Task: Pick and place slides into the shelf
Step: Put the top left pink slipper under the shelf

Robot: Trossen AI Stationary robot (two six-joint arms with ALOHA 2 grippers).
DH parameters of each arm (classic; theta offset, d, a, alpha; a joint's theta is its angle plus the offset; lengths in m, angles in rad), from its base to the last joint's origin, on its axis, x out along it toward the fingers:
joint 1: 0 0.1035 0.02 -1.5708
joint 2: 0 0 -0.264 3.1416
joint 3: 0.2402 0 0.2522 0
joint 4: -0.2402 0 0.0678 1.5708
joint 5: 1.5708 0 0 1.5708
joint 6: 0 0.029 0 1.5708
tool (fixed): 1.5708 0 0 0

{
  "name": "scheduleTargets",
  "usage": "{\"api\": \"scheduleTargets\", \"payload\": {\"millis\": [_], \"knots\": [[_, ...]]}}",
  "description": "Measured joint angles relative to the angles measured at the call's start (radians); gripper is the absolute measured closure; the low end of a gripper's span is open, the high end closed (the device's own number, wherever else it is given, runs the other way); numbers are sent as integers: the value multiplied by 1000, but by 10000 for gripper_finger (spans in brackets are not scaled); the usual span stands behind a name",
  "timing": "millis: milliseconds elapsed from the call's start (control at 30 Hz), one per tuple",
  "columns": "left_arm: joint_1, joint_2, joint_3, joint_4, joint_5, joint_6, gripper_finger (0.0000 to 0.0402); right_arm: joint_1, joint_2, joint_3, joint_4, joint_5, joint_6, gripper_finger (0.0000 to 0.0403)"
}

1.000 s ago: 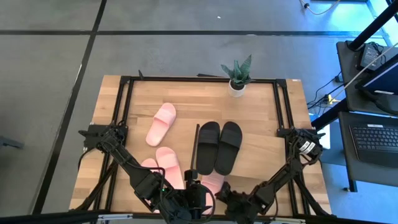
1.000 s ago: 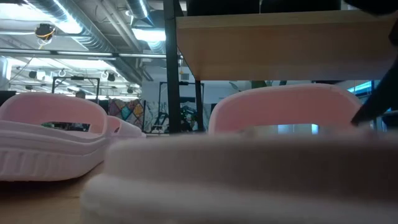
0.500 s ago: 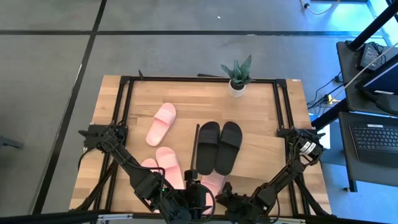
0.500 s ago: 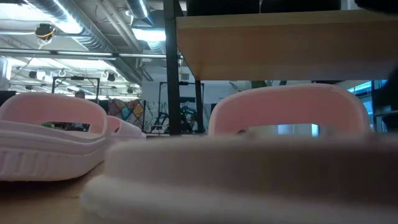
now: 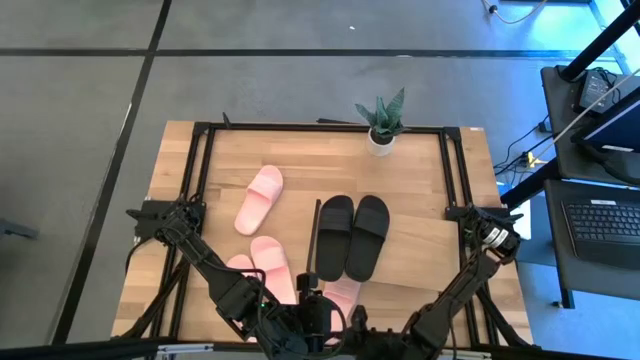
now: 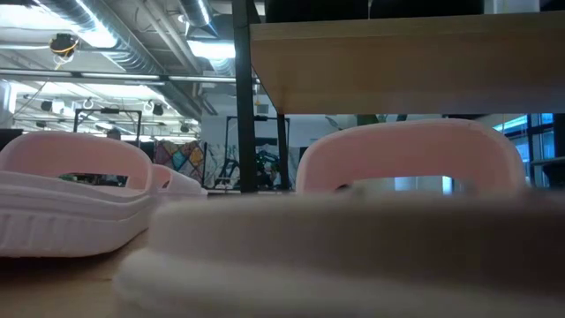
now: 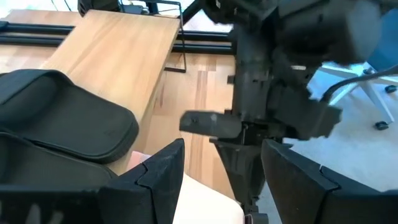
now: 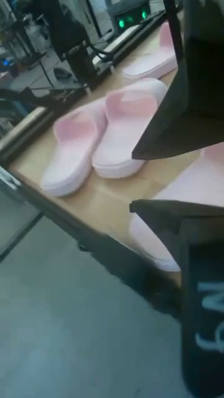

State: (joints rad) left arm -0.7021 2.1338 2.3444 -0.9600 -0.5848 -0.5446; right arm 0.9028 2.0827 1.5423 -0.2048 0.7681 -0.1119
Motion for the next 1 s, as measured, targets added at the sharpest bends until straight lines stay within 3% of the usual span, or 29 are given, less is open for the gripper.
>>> {"api": "scheduleTargets", "payload": {"millis": [100,233,367,567,767,1000], "knots": [[-1,0,0,0,23,0,198,0,0,83,-81,0,64,241],[-6,0,0,0,27,0,198,2,-1,219,-319,4,181,184],[-19,0,0,0,65,25,198,17,-1,372,-598,-11,432,151],[-46,5,0,-71,299,60,198,63,-1,527,-862,-65,660,138],[-59,35,-74,-167,316,0,198,112,-1,602,-945,-66,746,137],[-63,81,-260,-23,317,69,198,139,-1,616,-963,-60,810,137]]}}
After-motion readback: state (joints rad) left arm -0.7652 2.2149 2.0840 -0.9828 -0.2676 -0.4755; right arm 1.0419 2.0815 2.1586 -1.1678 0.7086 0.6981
